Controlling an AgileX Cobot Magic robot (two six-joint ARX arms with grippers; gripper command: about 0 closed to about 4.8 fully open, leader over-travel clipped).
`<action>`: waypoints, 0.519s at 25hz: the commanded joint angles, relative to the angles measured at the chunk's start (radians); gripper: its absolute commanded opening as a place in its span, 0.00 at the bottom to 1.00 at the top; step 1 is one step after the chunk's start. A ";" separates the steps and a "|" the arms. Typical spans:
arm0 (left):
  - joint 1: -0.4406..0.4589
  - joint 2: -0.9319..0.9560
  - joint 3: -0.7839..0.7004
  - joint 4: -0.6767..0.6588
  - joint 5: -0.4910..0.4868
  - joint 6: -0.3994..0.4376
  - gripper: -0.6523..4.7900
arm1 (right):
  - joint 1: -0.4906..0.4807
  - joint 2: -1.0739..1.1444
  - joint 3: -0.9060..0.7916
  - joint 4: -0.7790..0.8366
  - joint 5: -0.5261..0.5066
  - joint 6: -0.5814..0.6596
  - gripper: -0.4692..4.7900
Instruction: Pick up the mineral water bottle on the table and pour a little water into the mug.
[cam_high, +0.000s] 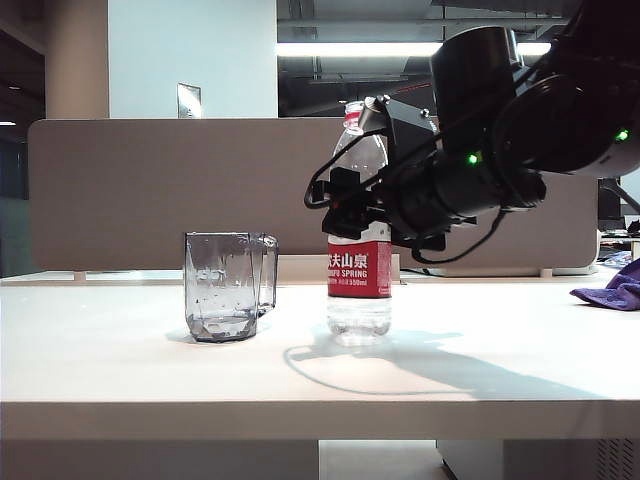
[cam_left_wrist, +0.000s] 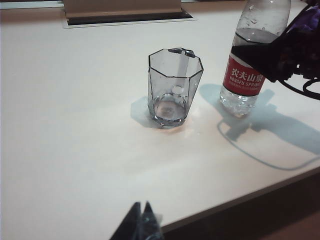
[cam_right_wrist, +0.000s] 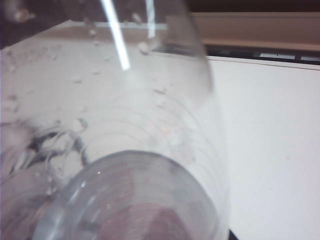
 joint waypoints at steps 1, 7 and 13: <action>0.000 0.001 0.005 0.009 -0.002 0.000 0.12 | -0.004 0.008 0.000 0.040 -0.003 0.004 0.67; 0.000 0.001 0.005 0.009 -0.003 0.000 0.12 | -0.005 0.060 0.000 0.101 -0.004 0.030 0.67; 0.000 0.001 0.005 0.009 -0.002 0.000 0.12 | -0.006 0.060 0.000 0.102 -0.003 0.014 0.81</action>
